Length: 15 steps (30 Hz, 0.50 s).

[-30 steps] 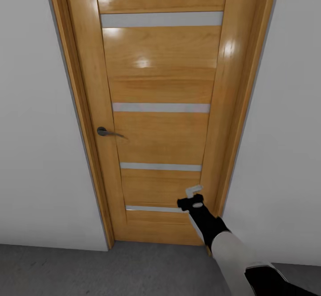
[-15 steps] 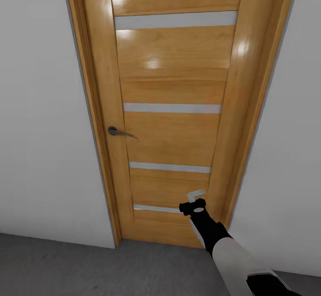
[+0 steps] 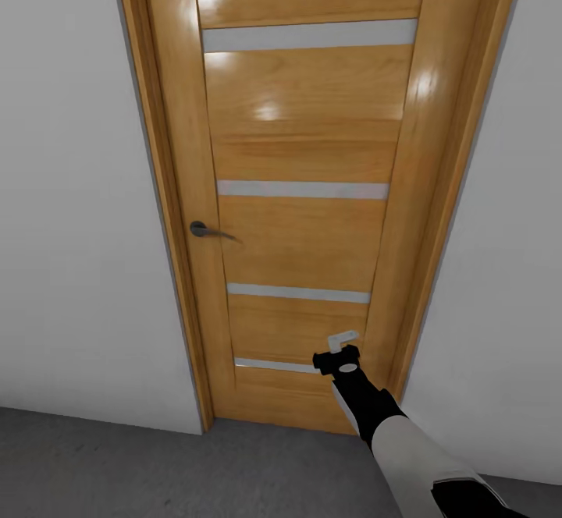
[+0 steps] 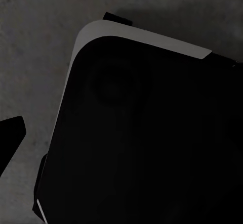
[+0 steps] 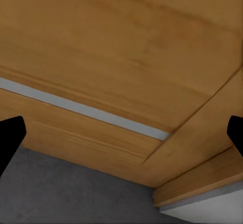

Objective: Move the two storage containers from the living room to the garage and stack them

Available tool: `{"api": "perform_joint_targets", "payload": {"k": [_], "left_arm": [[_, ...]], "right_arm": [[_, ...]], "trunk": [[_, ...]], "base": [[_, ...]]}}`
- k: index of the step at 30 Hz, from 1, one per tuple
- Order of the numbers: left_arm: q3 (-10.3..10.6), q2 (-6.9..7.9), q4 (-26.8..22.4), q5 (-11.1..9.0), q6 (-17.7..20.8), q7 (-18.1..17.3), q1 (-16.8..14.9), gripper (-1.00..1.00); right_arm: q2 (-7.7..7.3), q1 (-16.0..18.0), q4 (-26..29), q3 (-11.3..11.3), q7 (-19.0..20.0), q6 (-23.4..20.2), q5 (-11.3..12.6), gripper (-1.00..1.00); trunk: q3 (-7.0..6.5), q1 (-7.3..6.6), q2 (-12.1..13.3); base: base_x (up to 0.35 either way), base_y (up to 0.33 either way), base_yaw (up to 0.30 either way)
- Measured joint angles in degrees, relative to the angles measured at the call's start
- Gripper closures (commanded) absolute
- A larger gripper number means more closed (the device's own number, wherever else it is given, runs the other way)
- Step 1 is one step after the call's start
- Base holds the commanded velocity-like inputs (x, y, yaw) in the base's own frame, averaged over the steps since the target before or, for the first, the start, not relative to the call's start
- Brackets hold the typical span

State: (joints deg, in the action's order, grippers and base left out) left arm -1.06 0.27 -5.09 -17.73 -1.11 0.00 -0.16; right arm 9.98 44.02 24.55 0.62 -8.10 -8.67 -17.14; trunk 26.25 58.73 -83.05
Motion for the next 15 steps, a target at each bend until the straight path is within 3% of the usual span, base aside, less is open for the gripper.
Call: {"api": "perform_joint_targets", "payload": {"k": [13, 15], "left_arm": [[0.0, 0.0, 0.0, 0.0, 0.0, 0.0, 0.0, -1.0], [0.0, 0.0, 0.0, -0.01, 0.0, 0.0, 0.0, -1.0]], "right_arm": [[0.0, 0.0, -0.43, 0.01, 0.0, 1.65, 0.03, -1.0], [0.0, 0.0, -0.39, 0.0, -0.18, 3.52, 0.11, -1.0]], "trunk": [[0.0, 0.0, 0.0], [0.0, 0.0, 0.0]], "base": [[0.0, 0.0, 0.0], [0.0, 0.0, 0.0]]}}
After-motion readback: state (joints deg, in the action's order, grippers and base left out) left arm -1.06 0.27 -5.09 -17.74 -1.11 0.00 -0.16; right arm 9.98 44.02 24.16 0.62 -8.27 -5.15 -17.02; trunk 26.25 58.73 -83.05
